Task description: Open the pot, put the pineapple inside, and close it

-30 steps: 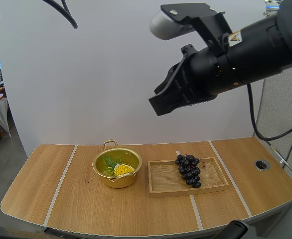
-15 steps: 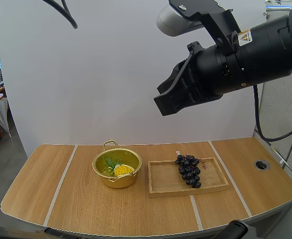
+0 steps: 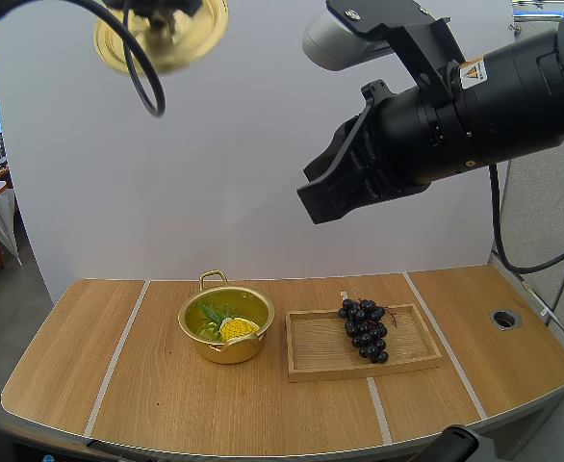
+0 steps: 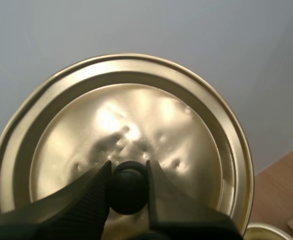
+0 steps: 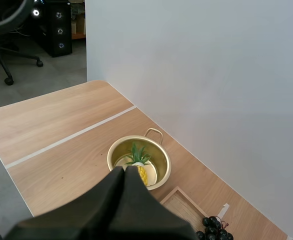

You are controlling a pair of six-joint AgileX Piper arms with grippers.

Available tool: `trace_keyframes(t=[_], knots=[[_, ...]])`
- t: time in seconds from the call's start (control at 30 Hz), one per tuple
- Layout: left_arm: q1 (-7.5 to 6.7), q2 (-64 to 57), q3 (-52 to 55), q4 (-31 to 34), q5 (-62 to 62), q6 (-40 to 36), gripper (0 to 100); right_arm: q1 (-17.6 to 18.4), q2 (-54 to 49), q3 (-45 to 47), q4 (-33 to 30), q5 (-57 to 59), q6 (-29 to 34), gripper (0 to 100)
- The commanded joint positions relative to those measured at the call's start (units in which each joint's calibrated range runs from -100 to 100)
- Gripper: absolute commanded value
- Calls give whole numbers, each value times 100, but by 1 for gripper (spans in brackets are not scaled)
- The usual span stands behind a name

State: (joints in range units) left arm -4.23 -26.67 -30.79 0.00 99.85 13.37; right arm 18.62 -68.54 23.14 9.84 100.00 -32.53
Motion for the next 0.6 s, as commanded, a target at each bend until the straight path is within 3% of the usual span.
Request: trace_keyframes(t=[0.0,0.33,0.57], knots=[[-15,71,1354,-582,15,505,0,-3,-62,21,-29,0,-1,0],[-15,71,4009,-1093,15,1445,0,-3,-62,21,-29,0,-1,0],[-15,75,5251,-1093,-148,1977,0,-3,-62,21,-29,0,-1,0]])
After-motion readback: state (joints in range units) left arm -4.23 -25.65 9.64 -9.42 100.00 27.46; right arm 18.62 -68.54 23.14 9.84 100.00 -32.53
